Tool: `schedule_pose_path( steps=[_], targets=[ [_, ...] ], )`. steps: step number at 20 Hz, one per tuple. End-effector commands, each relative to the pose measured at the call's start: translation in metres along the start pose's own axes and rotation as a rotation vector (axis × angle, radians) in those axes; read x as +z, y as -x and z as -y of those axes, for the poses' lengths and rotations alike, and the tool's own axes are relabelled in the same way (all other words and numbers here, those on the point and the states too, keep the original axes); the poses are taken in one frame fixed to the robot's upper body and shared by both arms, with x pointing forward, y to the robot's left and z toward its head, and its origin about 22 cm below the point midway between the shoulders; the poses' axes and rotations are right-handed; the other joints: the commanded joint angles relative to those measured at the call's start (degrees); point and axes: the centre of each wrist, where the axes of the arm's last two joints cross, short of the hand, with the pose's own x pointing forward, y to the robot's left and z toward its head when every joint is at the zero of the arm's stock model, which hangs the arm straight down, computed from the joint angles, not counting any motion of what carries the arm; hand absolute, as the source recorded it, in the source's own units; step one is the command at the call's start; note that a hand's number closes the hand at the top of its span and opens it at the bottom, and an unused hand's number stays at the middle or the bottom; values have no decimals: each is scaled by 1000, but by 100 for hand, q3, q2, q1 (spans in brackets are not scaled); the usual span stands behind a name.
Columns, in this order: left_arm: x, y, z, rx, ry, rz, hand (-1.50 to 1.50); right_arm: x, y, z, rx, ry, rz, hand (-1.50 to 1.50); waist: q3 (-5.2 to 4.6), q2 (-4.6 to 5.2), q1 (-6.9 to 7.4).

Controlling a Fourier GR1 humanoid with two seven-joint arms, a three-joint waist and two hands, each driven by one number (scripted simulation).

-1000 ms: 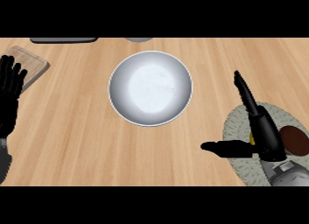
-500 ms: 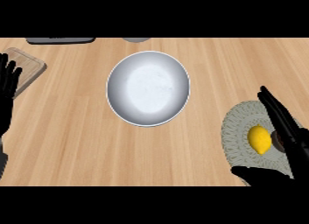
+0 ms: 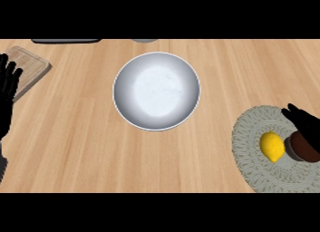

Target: Pick the lemon from the placemat and place it in the bowl

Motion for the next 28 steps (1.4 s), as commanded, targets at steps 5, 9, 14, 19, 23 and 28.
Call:
schedule_pose_path(
  steps=[5, 9, 14, 19, 23, 28],
  targets=[
    [-1, -3, 13, 16, 22, -11, 0, 17, -21, 30, 150, -242, -126, -150, 21, 20, 102],
    [-18, -8, 6, 10, 7, 3, 0, 8, -9, 35, 156, -253, -152, -150, 25, 26, 71],
    [-8, -9, 3, 31, 41, 5, 0, -12, 11, -3, 128, -247, -169, -150, 28, 33, 155],
    [-18, 6, 16, 13, 13, 8, 0, -32, 41, 11, 113, -283, -188, -150, 29, 44, 110],
    [-3, -2, 4, 7, 31, -11, 0, -36, 45, -19, 115, -273, -224, -150, 28, 31, 147],
    [-6, 21, -2, 14, 9, 5, 0, -40, 79, -27, 115, -286, -235, -150, 27, 34, 103]
  ],
)
